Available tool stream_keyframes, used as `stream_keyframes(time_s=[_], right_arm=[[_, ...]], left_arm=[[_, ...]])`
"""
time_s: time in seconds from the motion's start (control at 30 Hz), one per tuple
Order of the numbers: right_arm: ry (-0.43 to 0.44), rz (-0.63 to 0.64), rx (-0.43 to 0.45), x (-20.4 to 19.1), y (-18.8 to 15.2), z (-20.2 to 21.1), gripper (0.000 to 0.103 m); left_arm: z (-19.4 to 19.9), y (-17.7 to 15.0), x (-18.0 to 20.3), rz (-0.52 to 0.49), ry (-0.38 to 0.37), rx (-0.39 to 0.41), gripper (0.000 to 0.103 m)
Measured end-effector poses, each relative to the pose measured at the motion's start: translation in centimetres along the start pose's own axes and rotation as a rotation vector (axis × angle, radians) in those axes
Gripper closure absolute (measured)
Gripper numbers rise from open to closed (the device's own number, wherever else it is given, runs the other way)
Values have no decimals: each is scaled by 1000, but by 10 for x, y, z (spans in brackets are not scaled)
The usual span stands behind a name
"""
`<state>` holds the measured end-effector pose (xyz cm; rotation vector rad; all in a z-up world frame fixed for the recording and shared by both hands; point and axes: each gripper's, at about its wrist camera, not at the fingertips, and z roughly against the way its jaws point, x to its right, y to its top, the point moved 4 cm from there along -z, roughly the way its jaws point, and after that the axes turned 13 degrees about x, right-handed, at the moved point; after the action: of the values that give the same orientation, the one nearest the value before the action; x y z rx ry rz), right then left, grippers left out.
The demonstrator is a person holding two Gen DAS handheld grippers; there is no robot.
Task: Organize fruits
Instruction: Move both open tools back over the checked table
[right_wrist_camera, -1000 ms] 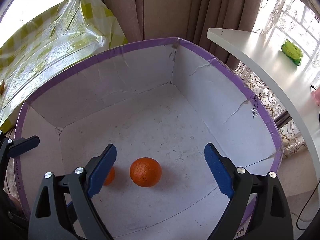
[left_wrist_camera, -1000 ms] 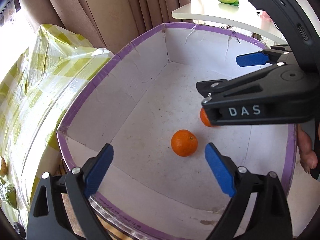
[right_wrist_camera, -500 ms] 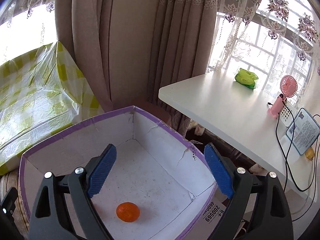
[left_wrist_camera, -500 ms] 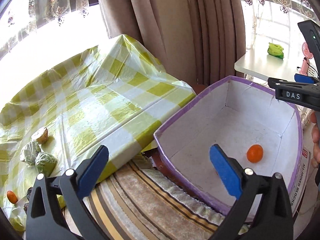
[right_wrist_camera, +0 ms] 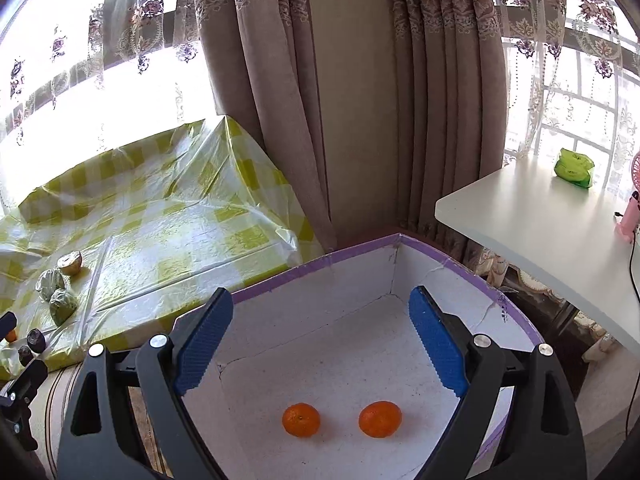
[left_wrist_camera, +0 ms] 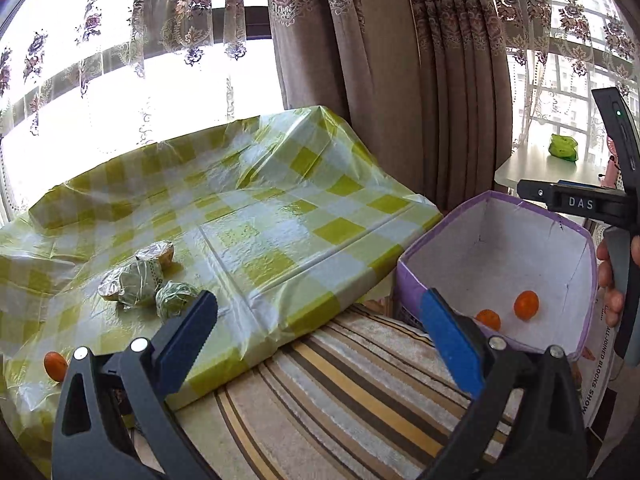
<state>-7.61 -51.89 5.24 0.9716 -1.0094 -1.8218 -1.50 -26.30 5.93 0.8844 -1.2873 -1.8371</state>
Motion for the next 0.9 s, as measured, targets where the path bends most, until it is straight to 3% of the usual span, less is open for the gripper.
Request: stream_keyframes(time_s=[0.23,0.37,0.53,0.67,0.9], right_arm=[[205,47,-113,-65,-27,0,16],[270,76,-161,-96,-41,0,16],[354,120,-194,-134,-56,4,16],[435,137,-225,-160,-65,8,16],[543,166,-280,-200,-80,10,16]], left_arm=[[26,-25,-66,160,68,-63,2],[39,-41,-104,252,110,-91,12],[51,-58,-140,316,172,-116,20],[53,-70,-161,346,206,-154,32],[42,-86,-184,402,214,-239,49]])
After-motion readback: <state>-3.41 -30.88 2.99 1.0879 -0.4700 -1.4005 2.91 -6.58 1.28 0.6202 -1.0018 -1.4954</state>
